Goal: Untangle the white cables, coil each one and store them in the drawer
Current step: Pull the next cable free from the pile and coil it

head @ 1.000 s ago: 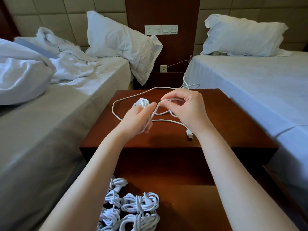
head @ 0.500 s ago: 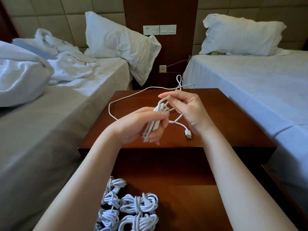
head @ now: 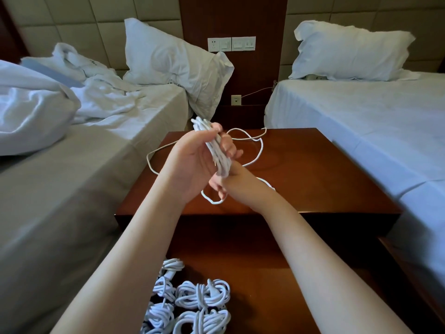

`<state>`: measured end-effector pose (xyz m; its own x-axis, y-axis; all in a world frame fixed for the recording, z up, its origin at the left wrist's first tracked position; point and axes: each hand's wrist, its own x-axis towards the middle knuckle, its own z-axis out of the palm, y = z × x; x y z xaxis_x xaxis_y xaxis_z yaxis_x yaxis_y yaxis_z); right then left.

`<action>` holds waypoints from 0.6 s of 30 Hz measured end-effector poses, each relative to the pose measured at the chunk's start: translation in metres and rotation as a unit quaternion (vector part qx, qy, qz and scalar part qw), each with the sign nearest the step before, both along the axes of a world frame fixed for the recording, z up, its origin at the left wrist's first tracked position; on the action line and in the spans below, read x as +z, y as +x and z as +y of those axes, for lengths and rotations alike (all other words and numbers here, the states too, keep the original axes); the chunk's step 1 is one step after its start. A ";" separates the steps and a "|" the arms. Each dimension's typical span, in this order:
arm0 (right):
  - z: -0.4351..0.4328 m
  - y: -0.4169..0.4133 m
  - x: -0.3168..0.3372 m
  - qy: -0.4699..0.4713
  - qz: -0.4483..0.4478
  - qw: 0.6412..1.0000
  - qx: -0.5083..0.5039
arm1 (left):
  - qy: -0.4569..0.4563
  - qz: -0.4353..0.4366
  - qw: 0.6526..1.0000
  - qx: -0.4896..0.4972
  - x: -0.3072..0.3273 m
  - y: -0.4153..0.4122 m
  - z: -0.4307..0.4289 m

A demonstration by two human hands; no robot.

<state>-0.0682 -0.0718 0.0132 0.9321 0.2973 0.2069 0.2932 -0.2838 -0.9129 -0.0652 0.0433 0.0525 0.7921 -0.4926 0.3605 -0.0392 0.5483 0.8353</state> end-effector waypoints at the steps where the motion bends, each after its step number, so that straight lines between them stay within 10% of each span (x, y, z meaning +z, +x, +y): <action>1: 0.003 -0.001 0.001 -0.037 -0.001 0.999 0.008 | -0.012 -0.001 1.000 0.028 -0.001 0.002 0.000; 18: -0.012 -0.001 0.016 -0.208 -0.055 0.974 -0.071 | 0.035 -0.049 0.925 0.375 -0.004 0.014 0.001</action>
<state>-0.0696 -0.0837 0.0291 0.9491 0.2458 0.1968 0.3130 -0.6673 -0.6758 -0.0517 0.0439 0.0483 0.8861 0.1567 0.4362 -0.4634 0.2812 0.8404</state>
